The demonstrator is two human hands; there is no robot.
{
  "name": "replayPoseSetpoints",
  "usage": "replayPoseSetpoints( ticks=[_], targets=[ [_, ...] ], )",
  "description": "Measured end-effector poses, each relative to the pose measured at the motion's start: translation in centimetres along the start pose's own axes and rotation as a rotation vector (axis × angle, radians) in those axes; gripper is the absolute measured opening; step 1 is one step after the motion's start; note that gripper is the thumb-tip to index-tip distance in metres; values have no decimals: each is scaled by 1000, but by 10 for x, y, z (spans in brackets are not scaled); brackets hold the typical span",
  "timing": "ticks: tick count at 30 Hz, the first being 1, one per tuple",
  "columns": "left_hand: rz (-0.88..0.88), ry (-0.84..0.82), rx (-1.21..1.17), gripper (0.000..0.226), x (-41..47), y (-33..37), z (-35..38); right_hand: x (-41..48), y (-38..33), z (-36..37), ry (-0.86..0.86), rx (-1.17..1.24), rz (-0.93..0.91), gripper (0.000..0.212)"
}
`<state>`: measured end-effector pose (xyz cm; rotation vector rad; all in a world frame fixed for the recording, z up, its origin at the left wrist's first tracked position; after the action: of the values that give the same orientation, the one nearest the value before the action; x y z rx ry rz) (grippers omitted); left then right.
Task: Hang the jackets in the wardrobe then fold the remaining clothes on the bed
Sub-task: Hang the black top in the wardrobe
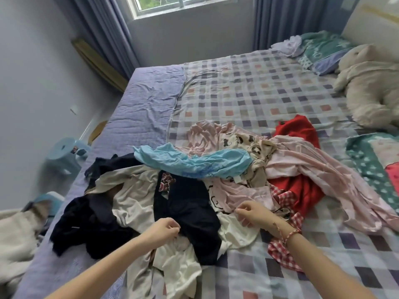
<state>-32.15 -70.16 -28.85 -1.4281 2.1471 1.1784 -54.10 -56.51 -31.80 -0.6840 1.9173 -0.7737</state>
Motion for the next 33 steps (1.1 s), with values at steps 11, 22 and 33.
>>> replayPoseSetpoints(
  ticks=[11,22,33],
  targets=[
    [-181,-7,-12,18,101,-88,-35,96,39,117,-33,188,342,24],
    [-217,-99,53,18,181,-117,13,150,104,173,-20,112,523,66],
    [-324,-73,-137,56,170,-139,36,145,54,158,-49,377,402,46]
  ],
)
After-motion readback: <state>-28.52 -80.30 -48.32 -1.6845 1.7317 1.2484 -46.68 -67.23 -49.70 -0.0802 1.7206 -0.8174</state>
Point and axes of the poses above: each hand's wrist, its own x-axis towards the middle knuckle, its own z-axis out of the palm, y = z × x, the point moved 10 cm from there along x, towards the middle knuckle, and after that the axes turned 4 degrees about y, right-handed, at the moved point
